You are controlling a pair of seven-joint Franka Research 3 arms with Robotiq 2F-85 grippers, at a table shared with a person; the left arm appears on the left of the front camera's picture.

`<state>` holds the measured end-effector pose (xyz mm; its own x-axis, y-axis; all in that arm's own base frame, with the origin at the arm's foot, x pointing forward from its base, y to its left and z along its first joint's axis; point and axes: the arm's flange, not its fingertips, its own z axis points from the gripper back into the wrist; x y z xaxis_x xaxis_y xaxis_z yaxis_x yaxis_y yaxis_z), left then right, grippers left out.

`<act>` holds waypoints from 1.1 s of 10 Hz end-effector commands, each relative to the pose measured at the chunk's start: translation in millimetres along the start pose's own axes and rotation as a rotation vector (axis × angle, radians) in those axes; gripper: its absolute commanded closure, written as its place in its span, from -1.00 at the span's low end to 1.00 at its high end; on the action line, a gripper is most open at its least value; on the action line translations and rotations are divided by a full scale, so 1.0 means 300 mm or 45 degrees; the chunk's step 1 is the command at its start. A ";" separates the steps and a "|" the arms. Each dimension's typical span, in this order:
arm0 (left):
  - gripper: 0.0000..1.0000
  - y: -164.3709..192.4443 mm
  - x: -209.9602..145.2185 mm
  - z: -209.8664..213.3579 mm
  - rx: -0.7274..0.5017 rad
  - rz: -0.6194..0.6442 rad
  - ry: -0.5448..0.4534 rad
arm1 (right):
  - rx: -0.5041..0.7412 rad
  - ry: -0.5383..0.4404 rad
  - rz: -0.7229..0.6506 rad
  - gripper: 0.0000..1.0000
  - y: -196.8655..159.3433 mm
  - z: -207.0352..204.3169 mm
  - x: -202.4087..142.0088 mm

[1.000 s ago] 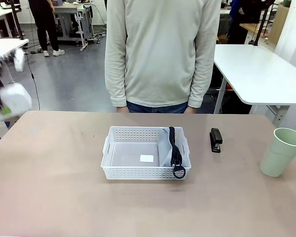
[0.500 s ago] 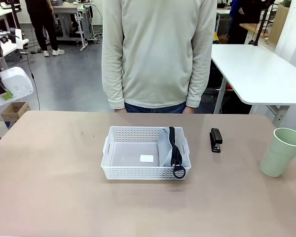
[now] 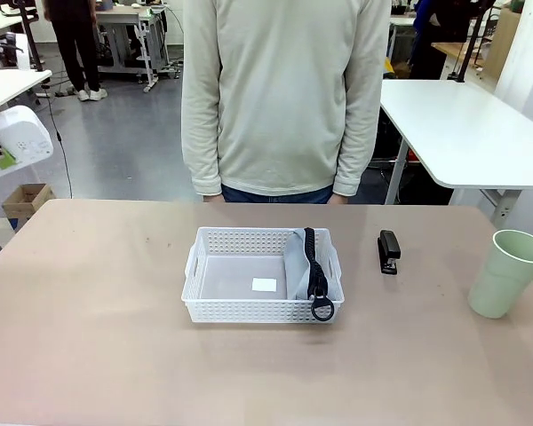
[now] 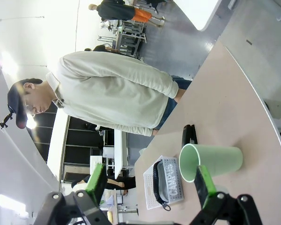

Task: Efficiently arrange items inside the basket to fit them all.
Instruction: Pick up the Digital clock and place it inside the Organizing basket.

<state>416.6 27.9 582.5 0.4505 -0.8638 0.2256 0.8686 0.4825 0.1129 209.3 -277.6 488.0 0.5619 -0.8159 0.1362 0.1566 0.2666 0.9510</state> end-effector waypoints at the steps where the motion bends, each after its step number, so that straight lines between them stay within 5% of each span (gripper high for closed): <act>1: -0.11 -0.057 0.099 -0.065 -0.103 0.082 -0.066 | 0.037 -0.014 0.032 -1.00 -0.002 -0.003 0.008; 6: -0.11 -0.375 0.690 -0.381 -0.219 -0.109 -0.052 | 0.037 -0.014 0.032 -1.00 -0.002 -0.003 0.008; 9: -0.11 -0.498 0.893 -0.595 -0.242 -0.136 -0.106 | 0.037 -0.014 0.032 -1.00 -0.002 -0.003 0.008; 11: -0.11 -0.550 0.927 -0.735 -0.306 -0.116 -0.085 | 0.037 -0.014 0.032 -1.00 -0.002 -0.003 0.008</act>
<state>441.3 -321.8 417.2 0.3294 -0.9031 0.2755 0.9437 0.3239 -0.0669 209.2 -277.8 488.5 0.5609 -0.8165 0.1367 0.1564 0.2667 0.9510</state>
